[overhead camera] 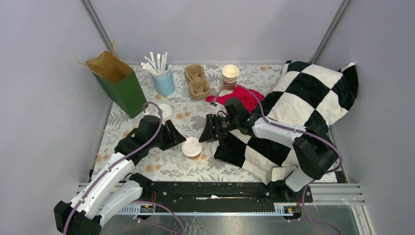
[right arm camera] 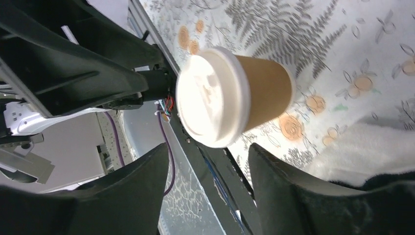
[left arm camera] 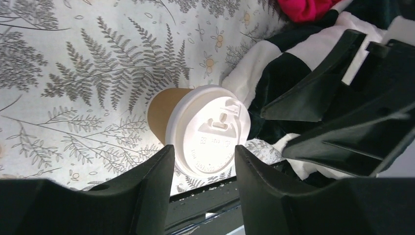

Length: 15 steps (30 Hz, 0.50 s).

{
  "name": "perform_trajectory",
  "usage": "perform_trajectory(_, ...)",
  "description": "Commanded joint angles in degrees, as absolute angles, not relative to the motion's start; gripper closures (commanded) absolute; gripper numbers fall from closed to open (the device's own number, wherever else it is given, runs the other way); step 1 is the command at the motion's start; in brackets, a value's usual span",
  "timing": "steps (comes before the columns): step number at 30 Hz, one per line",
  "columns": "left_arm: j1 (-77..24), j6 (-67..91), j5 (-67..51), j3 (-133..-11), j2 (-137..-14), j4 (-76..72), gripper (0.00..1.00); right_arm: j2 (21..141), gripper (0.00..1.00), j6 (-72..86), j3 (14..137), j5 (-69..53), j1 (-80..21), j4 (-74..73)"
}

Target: Pack the takeout coffee

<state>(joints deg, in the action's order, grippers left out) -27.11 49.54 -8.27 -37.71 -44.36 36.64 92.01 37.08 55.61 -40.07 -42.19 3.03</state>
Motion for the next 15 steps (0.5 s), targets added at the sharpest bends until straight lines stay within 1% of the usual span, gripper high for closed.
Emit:
perform_trajectory(1, -27.3, 49.0, -13.3, -36.1, -46.1, 30.7, 0.50, 91.0, 0.37, 37.1, 51.3, -42.5, -40.7, 4.5)
perform_trajectory(5, -27.3, 49.7, -13.4, -34.0, -45.7, 28.9, 0.56, 92.9, 0.52, 38.5, 50.2, -45.0, -40.9, 7.8)
perform_trajectory(7, -27.3, 49.7, -13.1, -33.2, -46.1, 28.6, 0.57, 93.5, 0.54, 38.7, 50.0, -45.5, -41.2, 8.8)
perform_trajectory(8, -27.3, 49.7, -13.1, -32.8, -46.4, 28.3, 0.58, 93.7, 0.53, 39.0, 50.0, -45.6, -41.3, 9.3)
perform_trajectory(11, -27.3, 49.9, -13.4, -31.8, -47.1, 27.5, 0.60, 94.4, 0.38, 40.3, 50.1, -46.6, -42.3, 12.2)
perform_trajectory(13, -27.3, 50.0, -13.1, -31.1, -47.2, 27.2, 0.60, 95.5, 0.34, 40.9, 50.8, -46.2, -43.3, 12.8)
perform_trajectory(15, -27.3, 50.0, -12.9, -30.7, -47.2, 27.2, 0.60, 97.2, 0.32, 40.7, 51.8, -45.8, -44.1, 12.8)
